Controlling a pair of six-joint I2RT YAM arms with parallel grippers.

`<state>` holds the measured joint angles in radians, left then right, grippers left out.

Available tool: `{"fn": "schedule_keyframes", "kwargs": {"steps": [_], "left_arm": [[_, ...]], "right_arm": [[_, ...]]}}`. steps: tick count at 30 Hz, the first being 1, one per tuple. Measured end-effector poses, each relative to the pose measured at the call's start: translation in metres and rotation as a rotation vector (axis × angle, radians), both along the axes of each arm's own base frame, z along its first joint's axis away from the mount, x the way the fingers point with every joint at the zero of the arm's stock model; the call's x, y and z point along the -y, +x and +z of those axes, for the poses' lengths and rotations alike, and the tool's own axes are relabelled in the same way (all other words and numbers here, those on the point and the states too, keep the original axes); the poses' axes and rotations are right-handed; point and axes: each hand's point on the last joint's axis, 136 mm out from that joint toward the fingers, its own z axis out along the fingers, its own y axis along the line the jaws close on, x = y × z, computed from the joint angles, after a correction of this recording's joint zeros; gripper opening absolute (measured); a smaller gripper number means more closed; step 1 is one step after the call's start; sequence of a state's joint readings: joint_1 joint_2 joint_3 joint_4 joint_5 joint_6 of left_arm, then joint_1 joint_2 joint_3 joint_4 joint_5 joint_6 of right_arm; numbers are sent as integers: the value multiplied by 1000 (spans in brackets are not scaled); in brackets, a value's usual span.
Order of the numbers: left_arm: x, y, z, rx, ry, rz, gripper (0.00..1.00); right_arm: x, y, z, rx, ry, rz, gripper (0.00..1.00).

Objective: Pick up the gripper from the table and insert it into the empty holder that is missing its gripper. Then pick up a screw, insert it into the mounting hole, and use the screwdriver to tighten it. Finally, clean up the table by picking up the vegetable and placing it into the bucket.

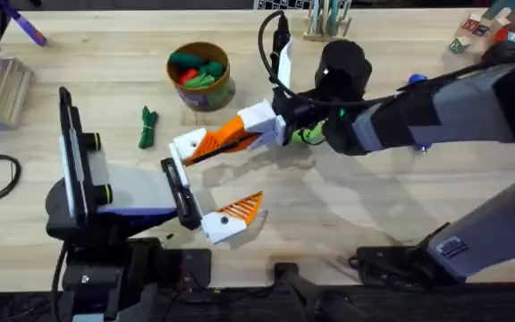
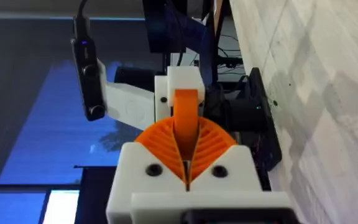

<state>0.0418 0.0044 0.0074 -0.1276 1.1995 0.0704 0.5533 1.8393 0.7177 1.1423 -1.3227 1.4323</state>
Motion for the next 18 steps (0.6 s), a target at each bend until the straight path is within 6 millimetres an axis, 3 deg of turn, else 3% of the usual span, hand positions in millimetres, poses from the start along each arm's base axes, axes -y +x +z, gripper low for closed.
{"fn": "schedule_keyframes", "kwargs": {"steps": [18], "left_arm": [[0,0,0,0,0,-2,986]], "right_arm": [[2,4,0,-1,-1,-13,9]]}}
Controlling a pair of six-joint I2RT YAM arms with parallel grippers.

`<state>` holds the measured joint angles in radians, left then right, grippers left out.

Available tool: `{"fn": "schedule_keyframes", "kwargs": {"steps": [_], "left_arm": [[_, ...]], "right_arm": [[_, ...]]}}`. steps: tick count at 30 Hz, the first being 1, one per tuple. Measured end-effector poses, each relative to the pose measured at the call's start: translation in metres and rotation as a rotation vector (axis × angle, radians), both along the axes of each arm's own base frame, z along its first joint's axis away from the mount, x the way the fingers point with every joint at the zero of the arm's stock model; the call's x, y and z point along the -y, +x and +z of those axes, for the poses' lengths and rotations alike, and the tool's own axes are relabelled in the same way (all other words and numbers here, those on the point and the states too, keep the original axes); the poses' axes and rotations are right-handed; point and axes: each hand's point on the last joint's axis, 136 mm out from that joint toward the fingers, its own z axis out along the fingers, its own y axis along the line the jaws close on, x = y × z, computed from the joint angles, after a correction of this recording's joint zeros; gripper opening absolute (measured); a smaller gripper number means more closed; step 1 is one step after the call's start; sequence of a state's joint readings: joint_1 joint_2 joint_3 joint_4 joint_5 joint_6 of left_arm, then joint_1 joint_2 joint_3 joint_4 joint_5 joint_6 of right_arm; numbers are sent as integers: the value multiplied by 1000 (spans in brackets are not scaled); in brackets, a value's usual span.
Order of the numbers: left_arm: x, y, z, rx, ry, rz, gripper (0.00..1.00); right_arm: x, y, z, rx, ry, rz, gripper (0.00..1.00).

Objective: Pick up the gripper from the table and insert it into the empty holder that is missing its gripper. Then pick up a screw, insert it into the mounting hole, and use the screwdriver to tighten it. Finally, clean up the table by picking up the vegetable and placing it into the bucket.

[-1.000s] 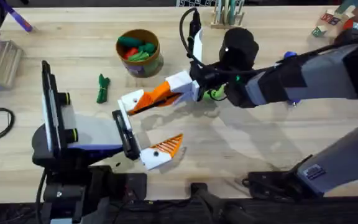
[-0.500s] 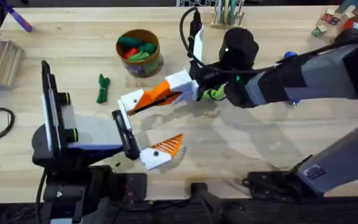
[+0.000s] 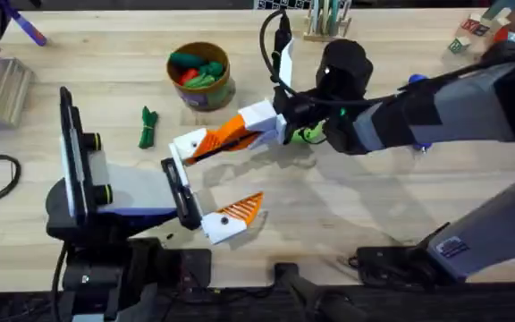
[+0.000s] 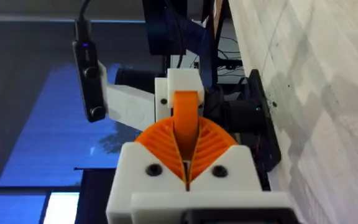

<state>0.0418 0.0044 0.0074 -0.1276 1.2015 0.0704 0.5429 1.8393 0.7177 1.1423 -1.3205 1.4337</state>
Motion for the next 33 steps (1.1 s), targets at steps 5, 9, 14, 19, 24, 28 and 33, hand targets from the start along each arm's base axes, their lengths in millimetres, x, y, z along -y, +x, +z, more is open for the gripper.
{"fn": "schedule_keyframes", "kwargs": {"steps": [5,9,14,19,24,28,33], "left_arm": [[0,0,0,0,0,0,986],[0,0,0,-1,0,1,986],[0,0,0,0,0,2,986],[0,0,0,0,0,2,986],[0,0,0,0,0,2,987],[0,0,0,0,0,2,986],[0,0,0,0,0,2,986]], "right_arm": [[-1,-1,0,-2,-1,4,9],[-3,-2,0,-2,-1,1,9],[-3,-2,0,-2,-1,-1,9],[-3,-2,0,-2,-1,-1,9],[-3,-2,0,-2,-1,-1,9],[-3,-2,0,-2,-1,-1,9],[-3,-2,0,-2,-1,-1,9]]}}
